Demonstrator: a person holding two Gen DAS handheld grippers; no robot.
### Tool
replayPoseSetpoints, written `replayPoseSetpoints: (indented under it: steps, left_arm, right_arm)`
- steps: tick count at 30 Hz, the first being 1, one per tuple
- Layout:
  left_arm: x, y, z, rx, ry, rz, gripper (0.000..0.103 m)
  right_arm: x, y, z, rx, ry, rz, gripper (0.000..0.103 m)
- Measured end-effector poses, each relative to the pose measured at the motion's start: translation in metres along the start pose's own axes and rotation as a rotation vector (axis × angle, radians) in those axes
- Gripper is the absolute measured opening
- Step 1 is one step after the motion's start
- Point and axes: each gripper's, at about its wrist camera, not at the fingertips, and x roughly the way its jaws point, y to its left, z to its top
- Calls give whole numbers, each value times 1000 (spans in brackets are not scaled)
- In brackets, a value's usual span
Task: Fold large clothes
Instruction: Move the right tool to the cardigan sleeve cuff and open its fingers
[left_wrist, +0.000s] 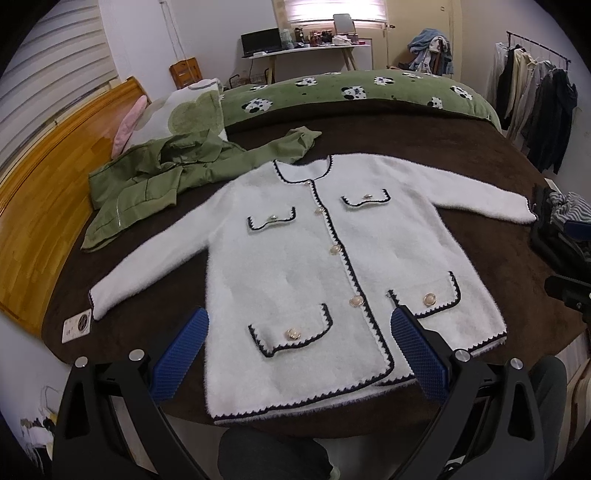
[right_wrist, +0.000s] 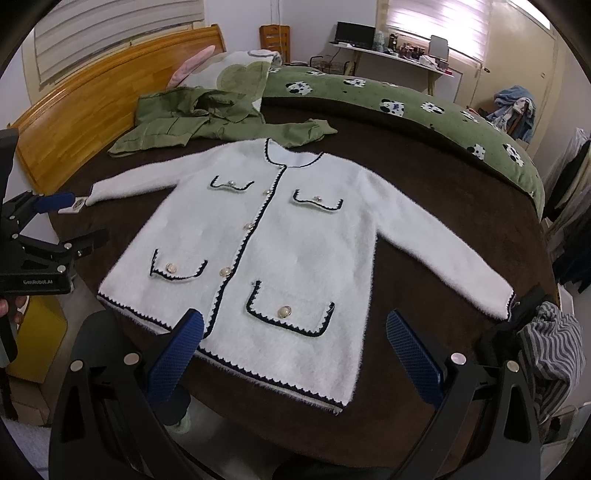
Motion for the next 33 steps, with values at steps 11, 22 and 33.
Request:
replayPoseSetpoints:
  steps: [11,22,33]
  left_arm:
    - [41,-64,53,74,-23,-114,97]
    - [146,-165,120,116,-3,-249,97]
    - [285,-229,167,114,47,-210,97]
  right_arm:
    - [5,-66,-6,112,18,-83,97]
    - [37,-153,-24,245,55,-152,98]
    - [107,-240,-55,413,79,-211,98]
